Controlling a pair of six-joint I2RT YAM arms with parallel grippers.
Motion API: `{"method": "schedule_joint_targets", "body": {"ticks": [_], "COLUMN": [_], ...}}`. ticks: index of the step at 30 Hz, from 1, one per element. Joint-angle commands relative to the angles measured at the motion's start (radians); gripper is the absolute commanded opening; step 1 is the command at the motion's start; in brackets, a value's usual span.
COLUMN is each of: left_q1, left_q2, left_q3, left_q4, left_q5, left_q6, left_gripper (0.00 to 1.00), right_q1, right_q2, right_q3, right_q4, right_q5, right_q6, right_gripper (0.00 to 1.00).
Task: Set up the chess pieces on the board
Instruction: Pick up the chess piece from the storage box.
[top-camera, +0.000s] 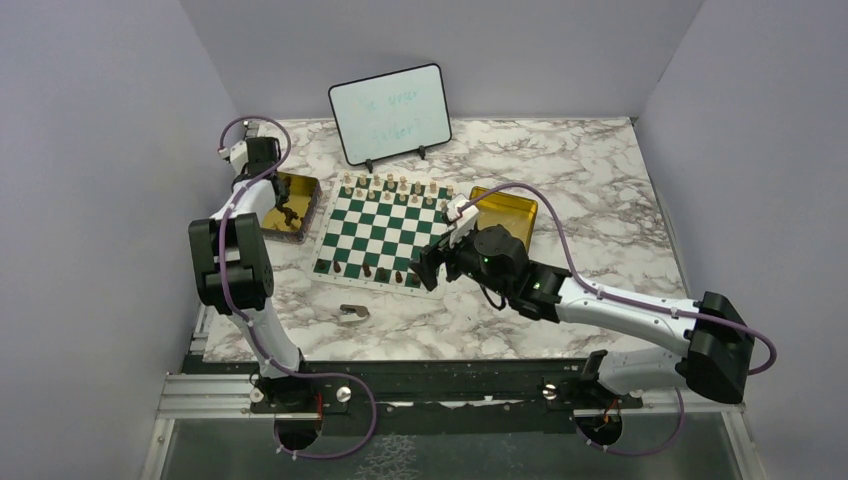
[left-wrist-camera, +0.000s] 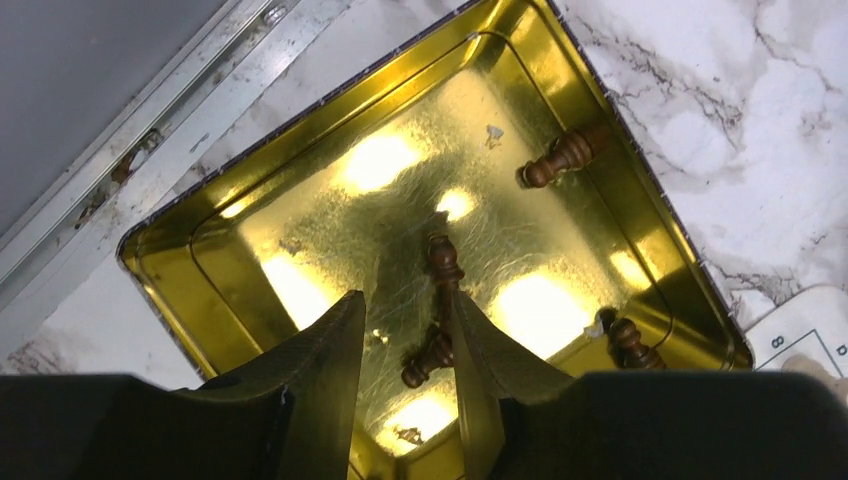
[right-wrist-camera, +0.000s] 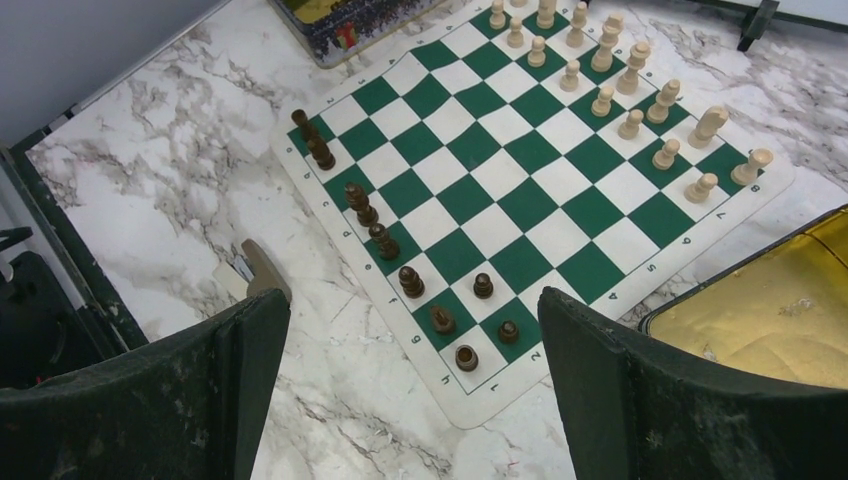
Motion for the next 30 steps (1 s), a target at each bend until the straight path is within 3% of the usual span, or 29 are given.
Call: {"method": "schedule_joint_targets", "body": {"ticks": [1,22,30], "left_q1": [0.013,0.019,0.026], "left_q2": [0.053,0.203,0.198], "left_q3": [0.071,0.104,0.1], "left_q4": [0.026,0.023,0.021], "left_q5": [0.042,0.12,0.151], "left_q6": [-0.008,-0.019,-0.008], "left_gripper": [0.39,0.42,0.29], "right_q1": [0.006,0.007,0.007], "right_q2": [0.03,0.029,0.013], "right_q3": [0.017,0.009,0.0], "right_q4": [-0.003,-0.002,0.0], "right_q5": [-0.023,-0.017,-0.008], "right_q6": [-0.023,-0.025,-0.016], "right_gripper": [1.0,1.0,1.0]}}
